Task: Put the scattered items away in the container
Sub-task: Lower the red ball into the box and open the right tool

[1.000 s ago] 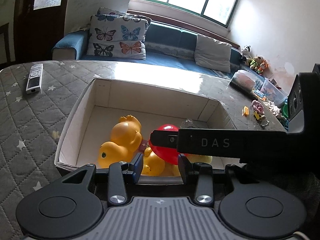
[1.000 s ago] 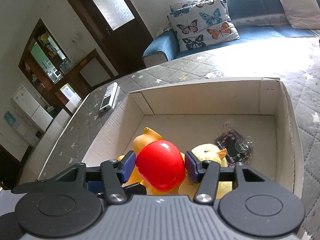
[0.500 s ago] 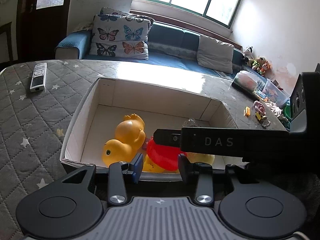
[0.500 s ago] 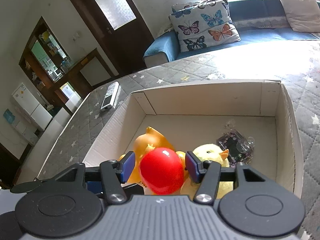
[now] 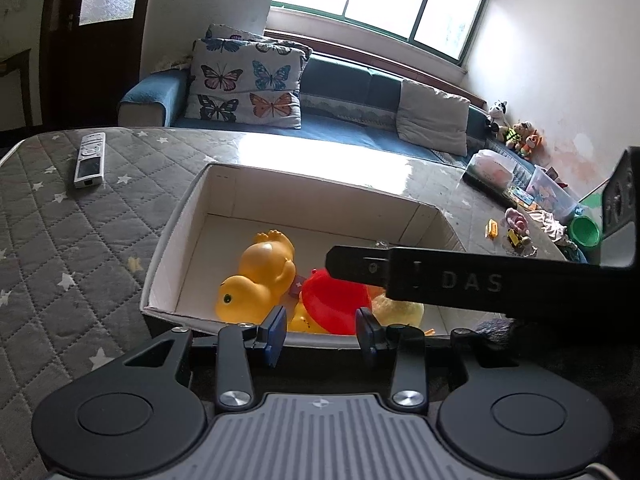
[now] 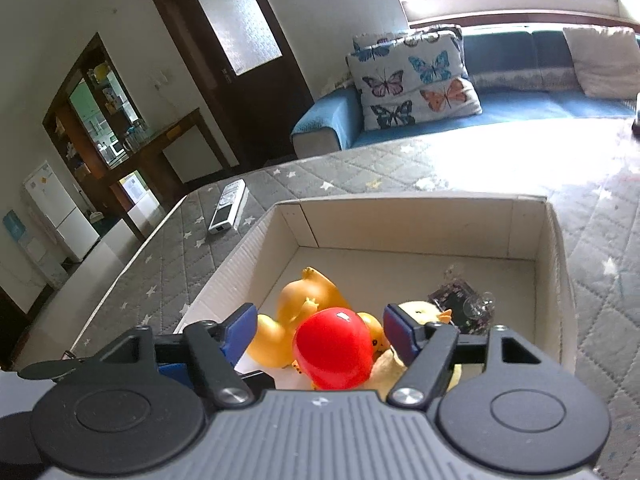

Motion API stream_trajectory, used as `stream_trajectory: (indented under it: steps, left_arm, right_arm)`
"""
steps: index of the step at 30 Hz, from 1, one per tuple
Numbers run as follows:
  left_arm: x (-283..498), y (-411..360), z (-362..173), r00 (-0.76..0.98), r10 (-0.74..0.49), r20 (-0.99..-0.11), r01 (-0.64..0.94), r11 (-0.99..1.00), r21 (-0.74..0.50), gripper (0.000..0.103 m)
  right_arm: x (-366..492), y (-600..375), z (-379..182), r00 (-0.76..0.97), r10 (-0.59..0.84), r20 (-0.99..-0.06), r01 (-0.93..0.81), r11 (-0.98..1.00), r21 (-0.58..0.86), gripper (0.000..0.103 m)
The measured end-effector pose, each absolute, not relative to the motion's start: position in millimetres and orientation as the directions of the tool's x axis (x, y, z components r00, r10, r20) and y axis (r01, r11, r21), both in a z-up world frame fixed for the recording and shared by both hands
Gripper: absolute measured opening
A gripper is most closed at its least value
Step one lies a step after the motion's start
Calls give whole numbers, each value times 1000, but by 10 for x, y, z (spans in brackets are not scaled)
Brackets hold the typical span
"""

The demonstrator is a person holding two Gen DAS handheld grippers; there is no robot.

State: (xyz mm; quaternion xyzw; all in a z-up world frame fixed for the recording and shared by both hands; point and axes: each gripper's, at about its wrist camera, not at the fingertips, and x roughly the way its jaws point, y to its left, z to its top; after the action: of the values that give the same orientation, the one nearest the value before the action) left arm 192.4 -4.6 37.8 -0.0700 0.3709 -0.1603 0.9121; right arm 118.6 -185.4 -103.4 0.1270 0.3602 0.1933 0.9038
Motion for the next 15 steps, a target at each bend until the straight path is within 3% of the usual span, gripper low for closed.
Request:
stream_trajectory:
  steps: [15]
  left_arm:
    - [1602, 45, 395, 700, -298, -649, 208, 954, -214, 41]
  right_arm:
    - [806, -1929, -923, 729, 403, -554, -259, 911, 321, 98]
